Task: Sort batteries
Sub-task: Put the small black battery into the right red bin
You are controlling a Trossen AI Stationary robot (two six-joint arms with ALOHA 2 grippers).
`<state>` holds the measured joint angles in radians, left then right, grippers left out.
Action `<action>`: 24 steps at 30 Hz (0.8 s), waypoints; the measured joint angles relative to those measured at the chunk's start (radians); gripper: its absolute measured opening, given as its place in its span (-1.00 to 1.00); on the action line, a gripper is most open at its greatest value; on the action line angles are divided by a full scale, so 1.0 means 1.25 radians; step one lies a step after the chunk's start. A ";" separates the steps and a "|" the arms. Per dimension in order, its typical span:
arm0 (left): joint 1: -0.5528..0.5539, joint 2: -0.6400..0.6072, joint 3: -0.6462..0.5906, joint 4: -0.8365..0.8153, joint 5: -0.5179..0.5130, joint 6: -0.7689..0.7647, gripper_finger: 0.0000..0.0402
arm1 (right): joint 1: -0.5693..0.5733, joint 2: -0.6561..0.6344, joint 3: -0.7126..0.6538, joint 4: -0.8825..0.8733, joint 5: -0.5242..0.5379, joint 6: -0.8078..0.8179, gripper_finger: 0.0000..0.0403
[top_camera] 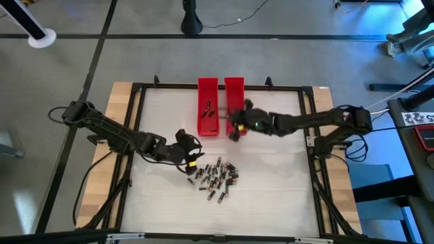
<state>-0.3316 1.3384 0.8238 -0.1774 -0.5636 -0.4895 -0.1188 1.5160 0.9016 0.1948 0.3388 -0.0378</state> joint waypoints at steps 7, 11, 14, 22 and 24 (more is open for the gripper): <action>-0.012 -0.001 0.000 0.001 0.000 -0.010 -0.30 | -0.107 0.000 0.000 -0.051 -0.046 0.008 -0.86; -0.011 -0.001 0.000 0.001 -0.003 -0.015 -0.30 | -0.142 0.000 0.000 -0.071 -0.066 0.008 -0.86; -0.004 -0.001 0.000 0.002 -0.006 -0.020 -0.30 | -0.156 0.000 0.000 -0.073 -0.097 0.008 -0.86; 0.004 -0.001 0.000 0.004 -0.008 -0.081 -0.30 | -0.168 0.000 0.000 -0.083 -0.094 0.007 -0.70; 0.004 -0.001 0.000 0.004 -0.007 -0.104 -0.30 | -0.168 0.000 0.000 -0.087 -0.093 0.006 -0.57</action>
<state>-0.3264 1.3376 0.8238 -0.1719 -0.5728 -0.6195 -0.3290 1.5154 0.9016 0.0856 0.2226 -0.0307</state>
